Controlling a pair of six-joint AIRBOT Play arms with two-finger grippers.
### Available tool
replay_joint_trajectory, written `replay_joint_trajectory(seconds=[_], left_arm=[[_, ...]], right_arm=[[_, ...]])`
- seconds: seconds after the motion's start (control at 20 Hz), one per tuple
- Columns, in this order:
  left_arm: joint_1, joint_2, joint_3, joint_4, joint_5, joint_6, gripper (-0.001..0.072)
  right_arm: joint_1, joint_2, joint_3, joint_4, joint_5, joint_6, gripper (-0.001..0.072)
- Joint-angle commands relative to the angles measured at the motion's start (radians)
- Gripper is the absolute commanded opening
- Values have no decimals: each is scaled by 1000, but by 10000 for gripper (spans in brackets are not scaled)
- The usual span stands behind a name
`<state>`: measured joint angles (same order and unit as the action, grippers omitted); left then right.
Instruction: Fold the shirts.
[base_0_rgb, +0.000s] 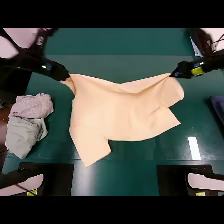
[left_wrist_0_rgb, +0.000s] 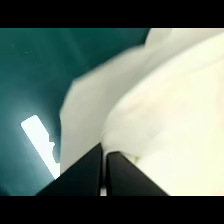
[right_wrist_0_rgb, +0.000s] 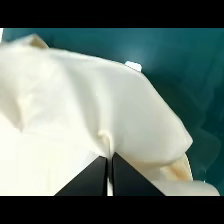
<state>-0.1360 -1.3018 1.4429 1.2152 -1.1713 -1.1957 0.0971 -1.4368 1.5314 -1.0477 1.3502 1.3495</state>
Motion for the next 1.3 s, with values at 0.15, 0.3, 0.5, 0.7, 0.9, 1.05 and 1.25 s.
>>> replay_joint_trajectory(seconds=[0.15, 0.3, 0.5, 0.7, 0.9, 1.05, 1.25], left_arm=[[0, -206, -38, 28, 307, -78, 329], [0, -197, -4, 110, 233, -92, 637], [76, -115, 55, 212, 1, -152, 577], [240, 31, -141, 47, -138, -162, 427], [357, 184, -539, -141, -113, -164, 427], [376, 233, -746, -258, -69, -109, 428], [376, 233, -885, -285, -31, -95, 589]], right_arm=[[13, -204, 47, -17, -192, 5, 66], [13, -232, 130, -18, -161, 5, 444], [-15, -167, 162, -18, -40, -16, 441], [-67, -68, 99, 10, 120, -68, 434], [-131, 62, -103, 127, 124, -129, 434], [-175, 145, -231, 169, 91, -155, 434], [-229, 217, -325, 192, 89, -165, 434]])
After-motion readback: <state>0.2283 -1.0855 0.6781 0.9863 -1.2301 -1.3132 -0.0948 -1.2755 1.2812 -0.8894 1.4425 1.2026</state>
